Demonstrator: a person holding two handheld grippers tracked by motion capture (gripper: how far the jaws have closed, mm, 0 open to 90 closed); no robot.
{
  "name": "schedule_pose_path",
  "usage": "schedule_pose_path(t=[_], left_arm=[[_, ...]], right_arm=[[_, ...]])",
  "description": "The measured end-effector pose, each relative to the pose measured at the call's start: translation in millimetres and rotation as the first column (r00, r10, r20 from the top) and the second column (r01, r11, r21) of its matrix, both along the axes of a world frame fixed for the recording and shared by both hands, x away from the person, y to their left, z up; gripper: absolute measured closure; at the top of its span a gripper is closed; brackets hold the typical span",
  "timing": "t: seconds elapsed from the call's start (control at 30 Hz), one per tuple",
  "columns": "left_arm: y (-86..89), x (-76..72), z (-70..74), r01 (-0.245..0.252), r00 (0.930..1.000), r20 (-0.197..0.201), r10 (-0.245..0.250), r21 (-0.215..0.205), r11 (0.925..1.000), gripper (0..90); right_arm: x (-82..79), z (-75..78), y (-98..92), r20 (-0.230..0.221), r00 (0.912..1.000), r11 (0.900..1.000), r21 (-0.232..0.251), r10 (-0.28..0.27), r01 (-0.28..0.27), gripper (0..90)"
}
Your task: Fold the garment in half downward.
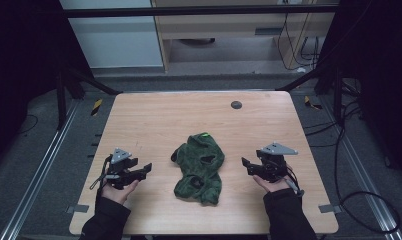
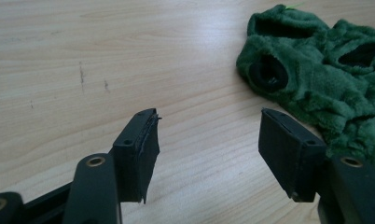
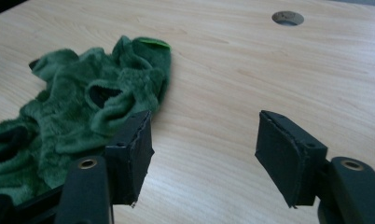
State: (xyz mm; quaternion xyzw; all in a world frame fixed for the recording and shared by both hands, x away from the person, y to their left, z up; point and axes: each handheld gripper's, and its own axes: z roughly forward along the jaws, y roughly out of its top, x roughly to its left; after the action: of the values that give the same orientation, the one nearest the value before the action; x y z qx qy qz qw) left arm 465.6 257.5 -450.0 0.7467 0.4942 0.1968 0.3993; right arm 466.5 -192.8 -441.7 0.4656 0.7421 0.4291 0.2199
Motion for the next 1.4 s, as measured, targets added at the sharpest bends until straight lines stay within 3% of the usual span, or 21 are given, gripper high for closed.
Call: schedule_pose_path(t=[0.63, 1.2, 1.4], left_arm=[[-17.9, 25.6, 23.2, 0.053, 0.9982, 0.029, -0.053, -0.018, 0.9984, 39.9], [-41.8, 50.8, 29.6, 0.106, 0.9940, 0.024, -0.106, -0.005, 0.9943, 43.4], [-52.4, 59.3, 28.7, 0.123, 0.9923, 0.018, -0.123, 0.021, 0.9922, 44.3]], right_arm=[[27.3, 21.6, 28.4, 0.025, 0.9982, 0.998, 0.015, 0.055, -0.055, 43.1], [53.1, 14.8, 44.6, -0.015, 0.9974, 0.997, 0.036, 0.070, -0.069, 44.7], [62.3, 12.5, 47.9, -0.032, 0.9969, 0.997, 0.042, 0.072, -0.071, 45.4]])
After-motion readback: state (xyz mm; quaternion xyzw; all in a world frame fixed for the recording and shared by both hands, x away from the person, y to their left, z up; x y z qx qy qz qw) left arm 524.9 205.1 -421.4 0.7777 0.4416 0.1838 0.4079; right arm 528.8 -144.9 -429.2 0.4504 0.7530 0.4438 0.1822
